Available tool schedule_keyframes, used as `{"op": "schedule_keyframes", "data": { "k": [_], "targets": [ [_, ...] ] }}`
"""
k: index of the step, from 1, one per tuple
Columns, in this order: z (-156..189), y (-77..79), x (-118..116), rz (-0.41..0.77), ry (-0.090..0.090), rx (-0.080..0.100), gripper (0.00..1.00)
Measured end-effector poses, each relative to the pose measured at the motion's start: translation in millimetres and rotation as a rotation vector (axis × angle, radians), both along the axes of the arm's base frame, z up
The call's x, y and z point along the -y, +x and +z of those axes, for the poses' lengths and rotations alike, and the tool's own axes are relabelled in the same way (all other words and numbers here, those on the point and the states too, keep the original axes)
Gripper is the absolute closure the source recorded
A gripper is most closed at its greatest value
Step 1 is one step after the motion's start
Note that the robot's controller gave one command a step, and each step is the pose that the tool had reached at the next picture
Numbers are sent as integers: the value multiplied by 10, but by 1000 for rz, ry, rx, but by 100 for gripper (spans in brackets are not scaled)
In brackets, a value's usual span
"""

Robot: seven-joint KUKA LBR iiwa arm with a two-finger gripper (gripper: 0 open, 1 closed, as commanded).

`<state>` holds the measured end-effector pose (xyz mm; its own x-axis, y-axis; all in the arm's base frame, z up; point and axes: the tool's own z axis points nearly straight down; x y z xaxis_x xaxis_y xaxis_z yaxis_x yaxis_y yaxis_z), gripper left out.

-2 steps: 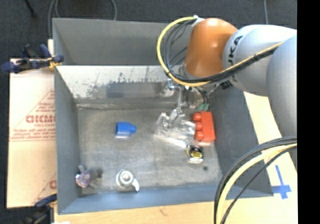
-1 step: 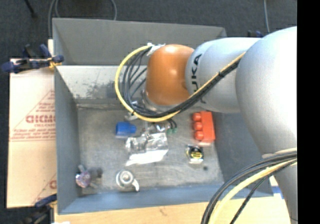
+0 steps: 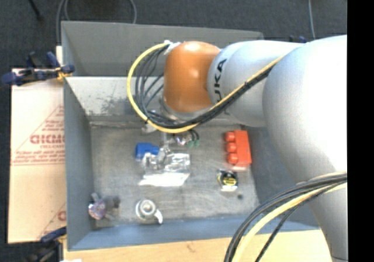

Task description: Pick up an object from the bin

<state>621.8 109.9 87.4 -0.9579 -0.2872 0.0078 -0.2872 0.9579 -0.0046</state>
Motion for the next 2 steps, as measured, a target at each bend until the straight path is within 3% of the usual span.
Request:
{"op": "schedule_keyframes", "data": {
  "k": [1,2],
  "targets": [
    [-7,145,64,-35,9,7,0],
    [11,143,71,-35,6,1,100]
  ]
}}
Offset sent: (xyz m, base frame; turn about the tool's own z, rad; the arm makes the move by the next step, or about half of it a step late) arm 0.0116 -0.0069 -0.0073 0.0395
